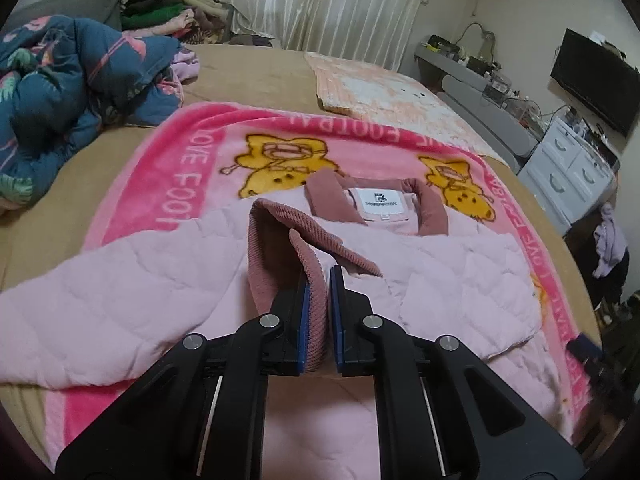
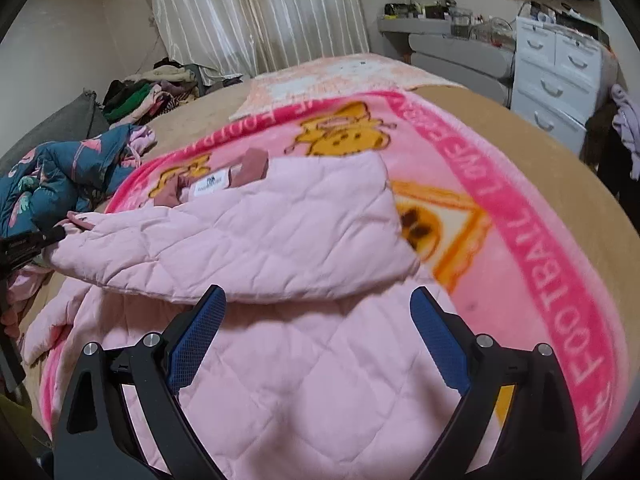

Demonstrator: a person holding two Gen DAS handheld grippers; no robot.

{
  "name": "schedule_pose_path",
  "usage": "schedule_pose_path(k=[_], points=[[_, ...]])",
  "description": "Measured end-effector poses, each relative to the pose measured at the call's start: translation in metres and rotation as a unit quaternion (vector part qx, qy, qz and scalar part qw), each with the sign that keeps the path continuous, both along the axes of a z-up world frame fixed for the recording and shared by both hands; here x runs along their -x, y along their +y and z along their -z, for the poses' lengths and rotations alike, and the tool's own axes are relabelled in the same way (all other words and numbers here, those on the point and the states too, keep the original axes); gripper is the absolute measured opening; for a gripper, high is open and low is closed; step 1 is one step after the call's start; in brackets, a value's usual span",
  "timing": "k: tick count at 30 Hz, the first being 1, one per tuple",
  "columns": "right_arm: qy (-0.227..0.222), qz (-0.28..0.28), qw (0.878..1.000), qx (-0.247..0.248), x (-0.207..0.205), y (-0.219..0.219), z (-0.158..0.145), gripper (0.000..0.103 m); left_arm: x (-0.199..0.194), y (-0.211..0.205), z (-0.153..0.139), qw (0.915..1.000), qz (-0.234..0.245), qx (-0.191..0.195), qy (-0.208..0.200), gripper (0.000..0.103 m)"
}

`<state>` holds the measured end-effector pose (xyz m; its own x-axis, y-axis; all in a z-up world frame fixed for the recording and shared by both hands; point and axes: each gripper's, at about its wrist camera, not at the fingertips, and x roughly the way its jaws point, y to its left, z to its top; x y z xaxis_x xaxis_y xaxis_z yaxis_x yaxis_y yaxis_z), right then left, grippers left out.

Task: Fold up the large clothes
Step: 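Pinch the folded sleeve cuff with the left gripper, straighten it, release, then move the left gripper out to the other jacket sleeve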

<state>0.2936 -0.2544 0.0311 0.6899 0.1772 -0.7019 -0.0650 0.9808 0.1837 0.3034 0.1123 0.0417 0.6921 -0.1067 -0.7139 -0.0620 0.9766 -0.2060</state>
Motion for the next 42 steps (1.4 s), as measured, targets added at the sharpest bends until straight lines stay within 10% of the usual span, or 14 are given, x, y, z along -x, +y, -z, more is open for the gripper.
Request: schedule_pose_path(k=[14,29,42], points=[[0.027,-0.055,0.997,0.042,-0.067,0.038,0.016,0.093,0.008,0.009,0.095,0.9952,-0.016,-0.046,0.085,0.004],[0.123,-0.054,0.991,0.025,-0.108,0.040,0.097,0.094,0.007,0.007,0.108,0.9943,-0.015,-0.049,0.094,0.005],[0.083,-0.053,0.994,-0.040,-0.070,0.029,0.063,0.099,0.016,0.006,0.094,0.9939,-0.023,-0.060,0.090,0.027]])
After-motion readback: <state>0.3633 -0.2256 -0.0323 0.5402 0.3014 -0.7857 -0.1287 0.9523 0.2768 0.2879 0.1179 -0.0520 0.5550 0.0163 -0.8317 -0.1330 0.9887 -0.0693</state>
